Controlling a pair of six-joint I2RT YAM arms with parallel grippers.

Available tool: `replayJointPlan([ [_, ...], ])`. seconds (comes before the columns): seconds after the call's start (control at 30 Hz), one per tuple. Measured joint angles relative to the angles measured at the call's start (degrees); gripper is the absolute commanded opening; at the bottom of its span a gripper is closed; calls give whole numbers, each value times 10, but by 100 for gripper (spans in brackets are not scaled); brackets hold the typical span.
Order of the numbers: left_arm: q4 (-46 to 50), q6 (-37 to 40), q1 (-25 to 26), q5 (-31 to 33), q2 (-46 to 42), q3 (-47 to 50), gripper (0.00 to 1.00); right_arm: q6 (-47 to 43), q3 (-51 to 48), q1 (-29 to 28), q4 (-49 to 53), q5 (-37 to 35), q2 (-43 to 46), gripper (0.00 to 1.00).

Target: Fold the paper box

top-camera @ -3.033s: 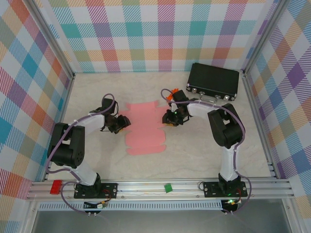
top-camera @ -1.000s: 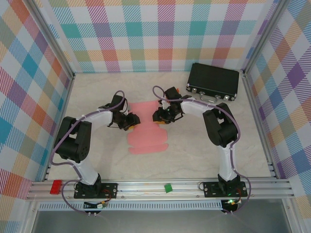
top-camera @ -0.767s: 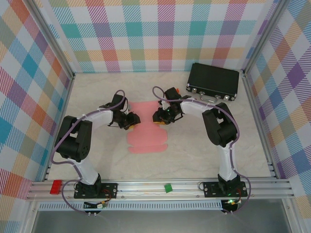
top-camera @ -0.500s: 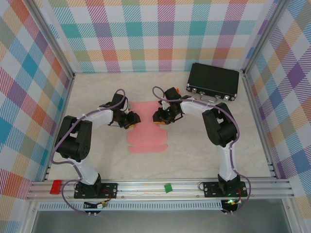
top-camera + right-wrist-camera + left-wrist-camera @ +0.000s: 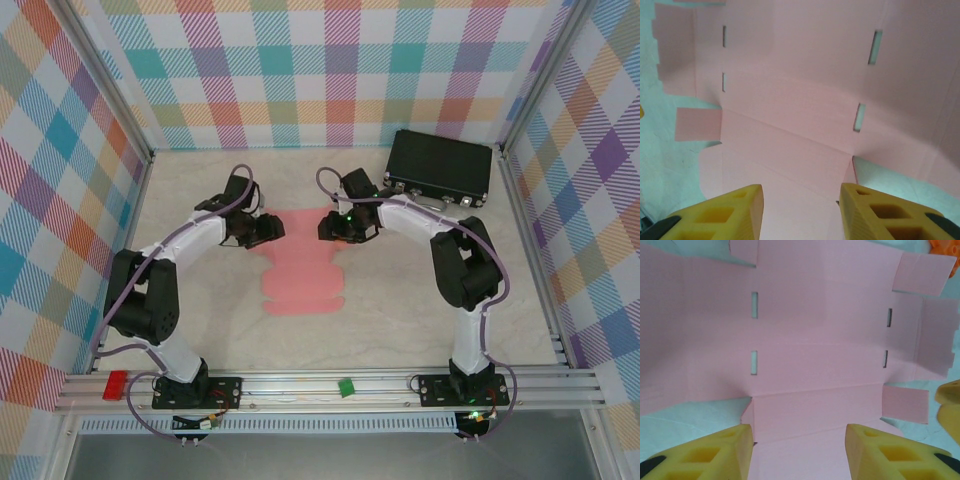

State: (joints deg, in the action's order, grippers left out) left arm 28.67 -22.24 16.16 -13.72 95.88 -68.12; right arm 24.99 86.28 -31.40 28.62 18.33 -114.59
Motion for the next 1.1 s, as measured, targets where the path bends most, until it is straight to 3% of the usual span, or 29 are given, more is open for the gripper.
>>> replayJointPlan([
  [0.53,49,59,-71,70,26,-52,49,-44,127,47,50,-23,-37,46],
  [1.1,48,95,-100,37,151,-115,41,-78,299,59,131,-5,-177,46],
])
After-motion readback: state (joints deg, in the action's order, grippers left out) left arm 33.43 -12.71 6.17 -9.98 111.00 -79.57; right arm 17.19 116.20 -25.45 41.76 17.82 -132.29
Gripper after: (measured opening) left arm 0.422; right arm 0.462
